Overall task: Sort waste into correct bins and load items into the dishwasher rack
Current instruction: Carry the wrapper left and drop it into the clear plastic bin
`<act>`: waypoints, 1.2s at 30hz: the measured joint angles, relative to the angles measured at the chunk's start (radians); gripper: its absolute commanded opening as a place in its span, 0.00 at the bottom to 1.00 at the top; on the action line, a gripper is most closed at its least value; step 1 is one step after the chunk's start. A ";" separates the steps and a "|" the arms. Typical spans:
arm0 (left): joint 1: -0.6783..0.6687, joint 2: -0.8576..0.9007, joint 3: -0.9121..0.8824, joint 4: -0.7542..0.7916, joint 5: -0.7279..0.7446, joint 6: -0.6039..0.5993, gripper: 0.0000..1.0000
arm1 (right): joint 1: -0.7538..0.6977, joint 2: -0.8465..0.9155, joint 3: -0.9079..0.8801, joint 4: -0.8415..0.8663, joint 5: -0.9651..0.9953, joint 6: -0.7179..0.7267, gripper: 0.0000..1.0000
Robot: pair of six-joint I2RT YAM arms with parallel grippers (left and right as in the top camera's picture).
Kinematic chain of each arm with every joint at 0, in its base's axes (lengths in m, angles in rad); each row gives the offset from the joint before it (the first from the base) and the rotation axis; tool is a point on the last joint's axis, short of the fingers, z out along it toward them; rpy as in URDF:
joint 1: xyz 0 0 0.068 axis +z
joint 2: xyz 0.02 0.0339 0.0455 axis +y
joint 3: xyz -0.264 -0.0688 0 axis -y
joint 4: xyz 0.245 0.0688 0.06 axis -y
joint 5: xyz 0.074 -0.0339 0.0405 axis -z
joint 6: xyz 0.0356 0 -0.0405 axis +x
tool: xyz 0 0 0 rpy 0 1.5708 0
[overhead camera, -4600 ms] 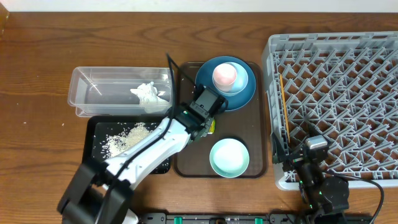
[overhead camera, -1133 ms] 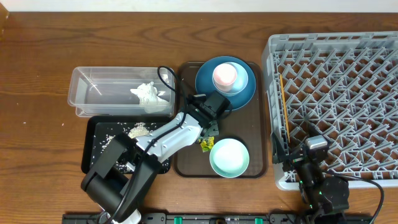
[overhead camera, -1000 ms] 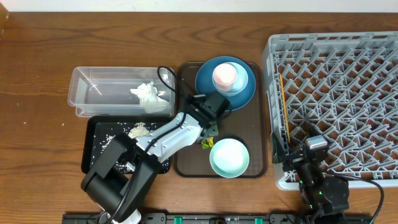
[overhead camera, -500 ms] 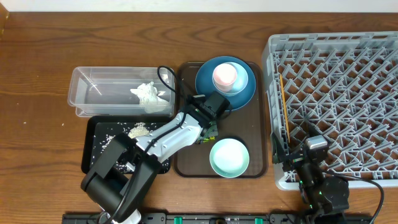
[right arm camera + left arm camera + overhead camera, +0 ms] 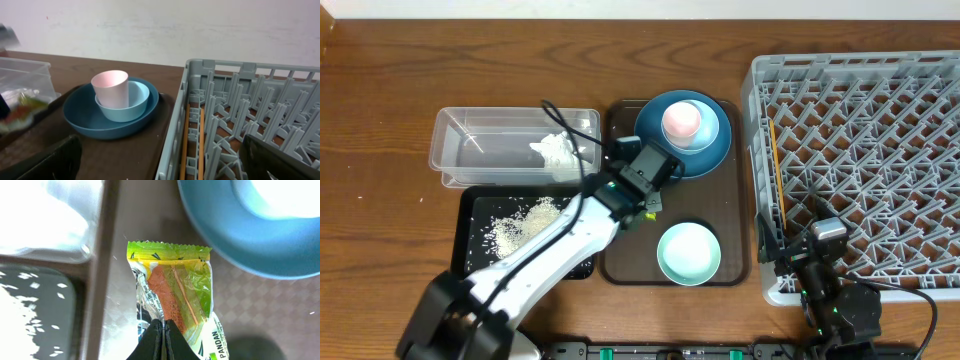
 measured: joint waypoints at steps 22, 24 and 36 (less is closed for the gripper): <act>0.515 -0.125 0.000 0.106 -0.060 0.018 0.31 | 0.000 0.000 0.000 0.000 0.000 0.000 0.99; 0.540 -0.107 0.000 0.121 -0.060 0.017 0.41 | 0.000 0.000 0.000 0.000 0.000 0.000 0.99; 0.555 -0.101 -0.002 0.150 0.049 0.100 0.62 | 0.000 0.000 0.000 0.000 0.000 0.000 0.99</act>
